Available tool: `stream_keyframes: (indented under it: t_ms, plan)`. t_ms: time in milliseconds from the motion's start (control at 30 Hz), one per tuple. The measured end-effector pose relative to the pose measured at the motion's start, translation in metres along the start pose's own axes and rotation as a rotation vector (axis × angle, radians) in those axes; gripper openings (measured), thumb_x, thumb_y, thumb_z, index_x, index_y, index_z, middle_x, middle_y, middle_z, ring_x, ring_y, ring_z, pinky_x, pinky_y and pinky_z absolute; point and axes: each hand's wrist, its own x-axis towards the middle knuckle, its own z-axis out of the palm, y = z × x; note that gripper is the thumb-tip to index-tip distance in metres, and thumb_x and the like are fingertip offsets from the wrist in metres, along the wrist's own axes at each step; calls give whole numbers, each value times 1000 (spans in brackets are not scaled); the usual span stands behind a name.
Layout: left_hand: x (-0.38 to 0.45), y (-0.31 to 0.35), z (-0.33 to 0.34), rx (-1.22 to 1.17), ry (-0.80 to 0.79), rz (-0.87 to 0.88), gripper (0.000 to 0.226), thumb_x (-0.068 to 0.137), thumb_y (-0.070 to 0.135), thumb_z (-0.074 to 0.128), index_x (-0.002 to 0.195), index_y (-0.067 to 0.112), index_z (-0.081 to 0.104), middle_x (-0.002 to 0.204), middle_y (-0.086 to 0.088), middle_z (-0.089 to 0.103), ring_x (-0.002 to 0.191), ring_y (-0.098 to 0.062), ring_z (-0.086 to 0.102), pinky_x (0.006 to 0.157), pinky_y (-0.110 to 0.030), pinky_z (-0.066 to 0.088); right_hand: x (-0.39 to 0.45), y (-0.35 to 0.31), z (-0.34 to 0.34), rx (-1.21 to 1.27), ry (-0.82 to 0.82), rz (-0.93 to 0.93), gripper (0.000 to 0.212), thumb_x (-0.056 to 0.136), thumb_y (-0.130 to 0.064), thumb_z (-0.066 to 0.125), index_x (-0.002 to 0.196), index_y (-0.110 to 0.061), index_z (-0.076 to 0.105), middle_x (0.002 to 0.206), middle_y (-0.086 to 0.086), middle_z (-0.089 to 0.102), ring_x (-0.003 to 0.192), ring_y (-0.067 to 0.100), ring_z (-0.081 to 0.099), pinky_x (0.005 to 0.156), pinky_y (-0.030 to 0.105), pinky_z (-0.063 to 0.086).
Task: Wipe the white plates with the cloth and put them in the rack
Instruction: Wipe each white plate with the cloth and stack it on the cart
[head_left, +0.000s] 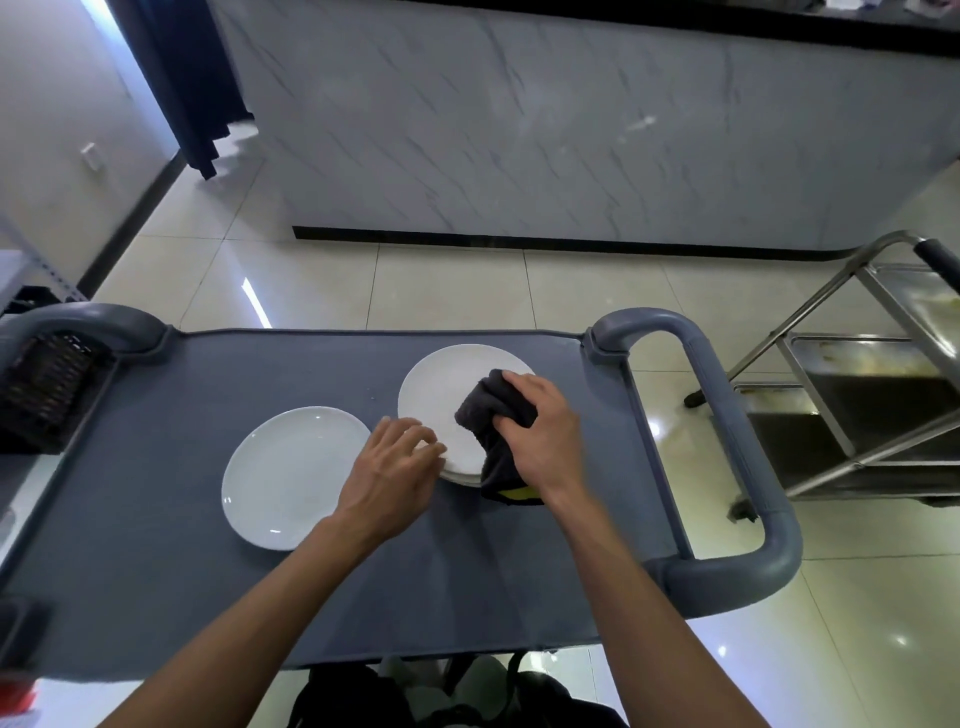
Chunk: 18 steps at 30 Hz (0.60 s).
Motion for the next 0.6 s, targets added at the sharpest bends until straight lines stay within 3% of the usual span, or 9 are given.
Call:
stream_keyframes:
  t_ms: [367,600]
  plan:
    - [-48,-72,-46,64,-65,-267,30,93,30,48,98,17,75,102,1,70,96,-29,64,72,-40,52,-12,-47,76,-37,-123,-59,54,80,-6,74,131,-24,67,126,-7,63,114,5,58,100,7,36]
    - [-89,-128,-71,12,-151,-663,30,91,23,65,119,15,71,117,-1,69,111,-29,63,87,-43,52,-32,-74,135,0,-215,-35,53,79,-3,73,128,-23,68,121,-12,63,109,0,59,95,3,36]
